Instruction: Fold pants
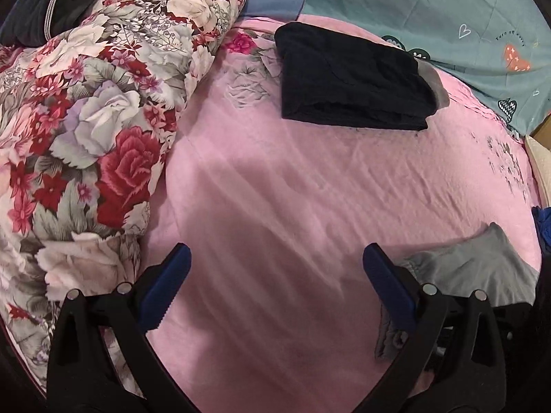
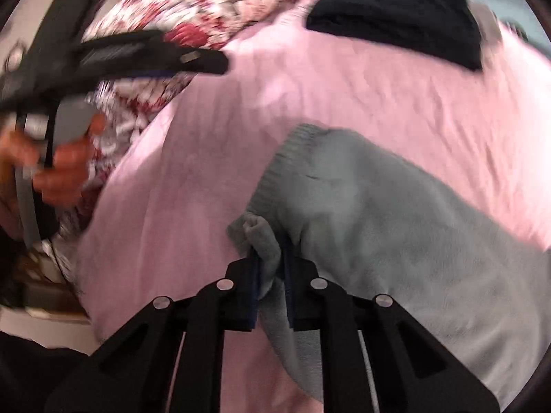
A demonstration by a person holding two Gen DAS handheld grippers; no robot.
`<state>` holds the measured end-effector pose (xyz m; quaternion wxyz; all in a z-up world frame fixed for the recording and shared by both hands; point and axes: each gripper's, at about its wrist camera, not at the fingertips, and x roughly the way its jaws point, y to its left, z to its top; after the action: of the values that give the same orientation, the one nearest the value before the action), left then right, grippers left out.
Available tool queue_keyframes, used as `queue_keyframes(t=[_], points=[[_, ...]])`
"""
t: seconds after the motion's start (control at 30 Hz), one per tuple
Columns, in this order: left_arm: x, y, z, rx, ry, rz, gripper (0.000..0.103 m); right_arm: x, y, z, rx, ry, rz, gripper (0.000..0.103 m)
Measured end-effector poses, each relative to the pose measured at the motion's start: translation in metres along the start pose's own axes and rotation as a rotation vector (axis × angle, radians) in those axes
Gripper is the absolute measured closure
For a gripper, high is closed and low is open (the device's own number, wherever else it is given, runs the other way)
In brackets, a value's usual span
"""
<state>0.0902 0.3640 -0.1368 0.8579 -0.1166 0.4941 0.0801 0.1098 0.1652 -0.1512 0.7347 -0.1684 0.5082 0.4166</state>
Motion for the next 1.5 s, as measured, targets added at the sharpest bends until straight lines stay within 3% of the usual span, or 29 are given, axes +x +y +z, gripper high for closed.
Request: queue_keyframes(t=[0.1,0.4,0.5,0.63,0.8,0.97,1.03,1.1,1.2,1.43,1.5], points=[[0.003,0.002,0.004,-0.017,0.009,-0.028,0.002,0.005,0.018,-0.001,-0.035,-0.004,-0.06,0.08],[0.007,0.007,-0.001,-0.013,0.029,-0.028,0.002,0.011,0.024,0.001,0.026,-0.022,-0.069,0.077],[0.006,0.011,-0.002,-0.023,0.03,-0.03,0.002,0.009,0.027,0.003,0.043,-0.043,0.004,0.05],[0.004,0.011,-0.004,-0.015,0.024,-0.028,0.002,0.017,0.038,0.003,0.01,-0.04,-0.066,0.05],[0.003,0.011,-0.008,-0.015,0.028,-0.032,0.002,0.021,0.034,0.004,0.05,-0.047,-0.099,0.064],[0.006,0.008,-0.009,-0.021,0.045,-0.044,0.002,0.028,0.057,0.0,-0.132,-0.049,-0.23,0.067],[0.006,0.007,-0.007,-0.029,0.049,-0.06,0.002,0.025,0.05,0.003,-0.082,-0.047,-0.21,0.08],[0.006,0.008,-0.004,-0.045,0.062,-0.098,0.002,0.015,0.045,0.007,-0.038,-0.055,-0.188,0.09],[0.014,0.008,0.0,-0.096,0.117,-0.205,0.002,-0.012,0.045,0.013,0.004,-0.116,-0.166,0.091],[0.05,-0.012,-0.011,-0.21,0.373,-0.586,0.002,-0.044,0.049,0.007,0.001,-0.18,-0.179,0.091],[0.056,-0.021,-0.016,-0.222,0.418,-0.657,0.002,-0.042,0.049,0.01,-0.002,-0.18,-0.18,0.091]])
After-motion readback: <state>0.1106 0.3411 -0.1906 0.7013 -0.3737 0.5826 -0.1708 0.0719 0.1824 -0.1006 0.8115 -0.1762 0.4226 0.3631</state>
